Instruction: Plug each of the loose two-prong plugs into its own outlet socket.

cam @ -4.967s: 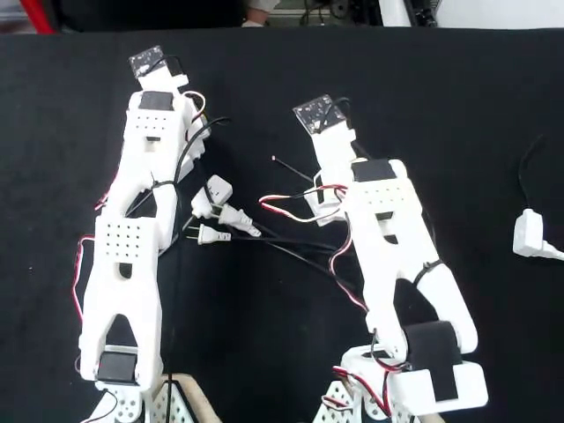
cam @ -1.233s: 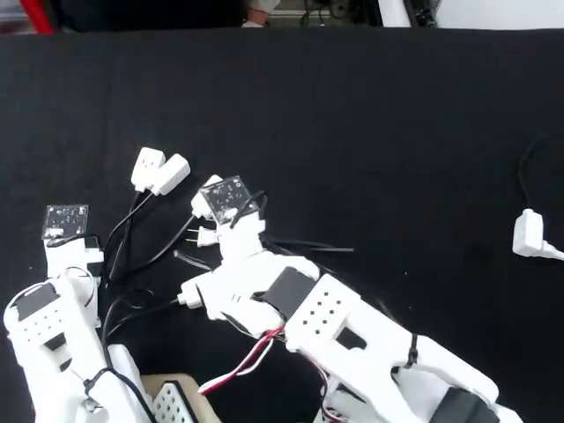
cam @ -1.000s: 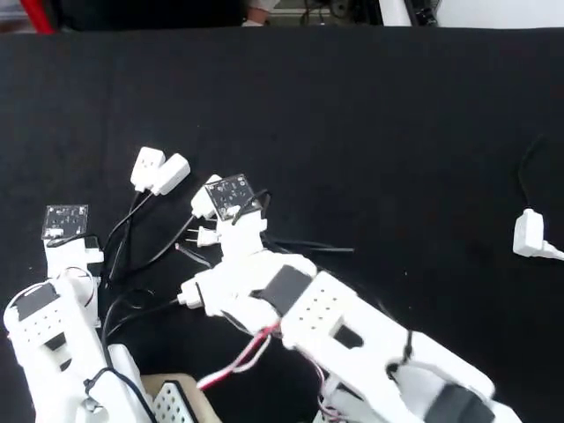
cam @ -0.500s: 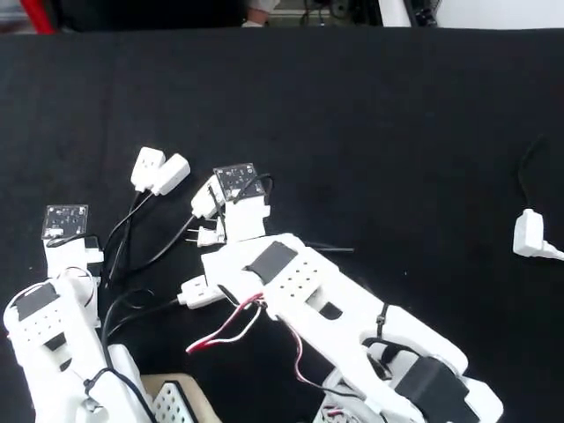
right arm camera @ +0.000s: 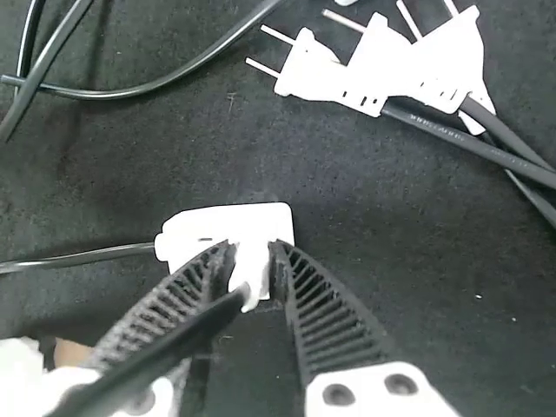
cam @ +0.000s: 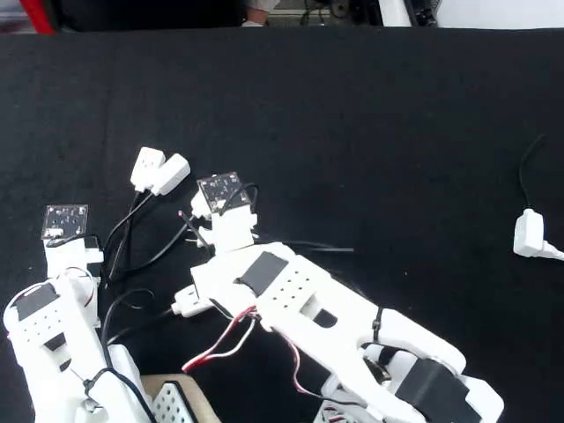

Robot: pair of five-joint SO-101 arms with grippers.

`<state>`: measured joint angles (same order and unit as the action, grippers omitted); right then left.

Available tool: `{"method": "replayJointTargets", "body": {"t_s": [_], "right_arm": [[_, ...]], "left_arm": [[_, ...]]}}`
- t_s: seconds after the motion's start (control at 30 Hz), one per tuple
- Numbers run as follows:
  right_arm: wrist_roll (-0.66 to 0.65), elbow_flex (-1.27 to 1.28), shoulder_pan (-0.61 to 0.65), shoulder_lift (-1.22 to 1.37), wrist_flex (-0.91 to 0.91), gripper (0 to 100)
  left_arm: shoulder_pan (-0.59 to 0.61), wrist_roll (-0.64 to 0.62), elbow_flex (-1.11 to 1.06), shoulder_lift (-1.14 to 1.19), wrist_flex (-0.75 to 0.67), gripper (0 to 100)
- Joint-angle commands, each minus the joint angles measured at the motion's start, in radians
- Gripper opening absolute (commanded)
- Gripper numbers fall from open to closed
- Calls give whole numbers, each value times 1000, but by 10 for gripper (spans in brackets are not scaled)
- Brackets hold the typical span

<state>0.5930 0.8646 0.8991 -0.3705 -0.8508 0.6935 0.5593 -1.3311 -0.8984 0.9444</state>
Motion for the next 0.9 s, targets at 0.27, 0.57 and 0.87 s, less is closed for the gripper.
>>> {"method": "replayJointTargets", "body": {"t_s": [0.27, 0.57, 0.87], "right_arm": [[-63, -44, 123, 314, 83, 12], [-100, -58, 140, 326, 12, 12], [-101, -13, 232, 331, 15, 12]], "left_arm": [[7, 6, -2, -17, -11, 31], [7, 6, -2, -17, -11, 32], [7, 6, -2, -17, -11, 32]]}}
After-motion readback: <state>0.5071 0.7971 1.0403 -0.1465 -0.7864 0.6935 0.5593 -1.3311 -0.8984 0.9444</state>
